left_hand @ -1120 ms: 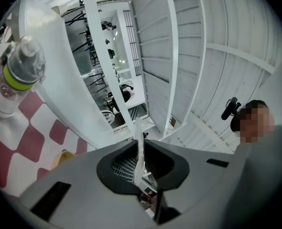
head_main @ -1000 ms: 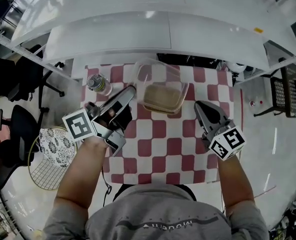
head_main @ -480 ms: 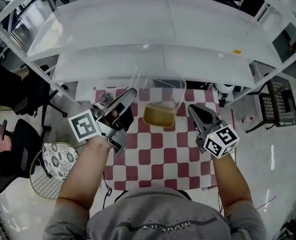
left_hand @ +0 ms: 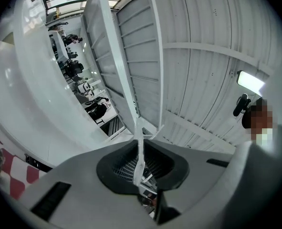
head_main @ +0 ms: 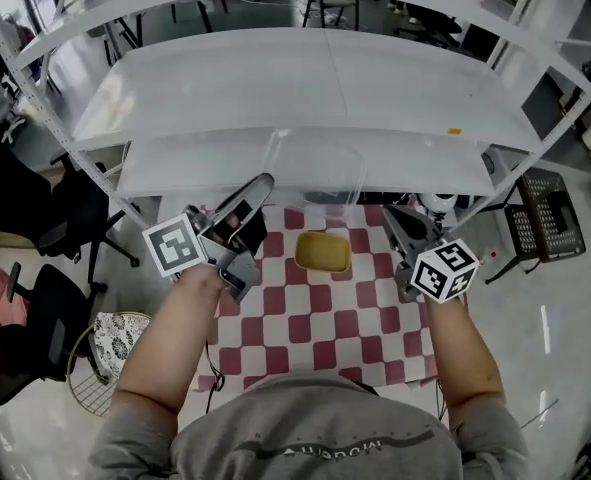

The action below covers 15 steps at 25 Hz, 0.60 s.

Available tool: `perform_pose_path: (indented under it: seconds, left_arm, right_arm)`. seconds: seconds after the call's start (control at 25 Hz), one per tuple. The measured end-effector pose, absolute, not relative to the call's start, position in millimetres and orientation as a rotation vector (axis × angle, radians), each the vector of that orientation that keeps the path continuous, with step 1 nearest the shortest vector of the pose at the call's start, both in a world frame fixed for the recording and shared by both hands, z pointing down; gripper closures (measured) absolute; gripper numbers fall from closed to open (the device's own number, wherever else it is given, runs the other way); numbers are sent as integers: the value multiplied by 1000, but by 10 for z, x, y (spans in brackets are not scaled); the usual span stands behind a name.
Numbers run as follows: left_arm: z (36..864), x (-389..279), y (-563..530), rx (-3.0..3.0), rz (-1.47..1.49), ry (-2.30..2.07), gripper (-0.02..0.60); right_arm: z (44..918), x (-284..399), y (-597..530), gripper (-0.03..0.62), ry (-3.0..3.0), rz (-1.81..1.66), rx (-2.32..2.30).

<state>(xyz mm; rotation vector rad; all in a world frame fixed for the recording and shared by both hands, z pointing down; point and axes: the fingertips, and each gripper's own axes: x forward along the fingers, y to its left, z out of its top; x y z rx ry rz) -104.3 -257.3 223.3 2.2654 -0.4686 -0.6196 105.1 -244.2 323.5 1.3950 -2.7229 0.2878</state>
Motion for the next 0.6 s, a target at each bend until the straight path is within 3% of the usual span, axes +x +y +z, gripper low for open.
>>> perform_pose_path:
  seconds: [0.6]
  left_arm:
    - [1720,-1226,-2314,2357,-587,-340,537]
  right_arm:
    - [2726,927,-2151,570,-2689,183,1550]
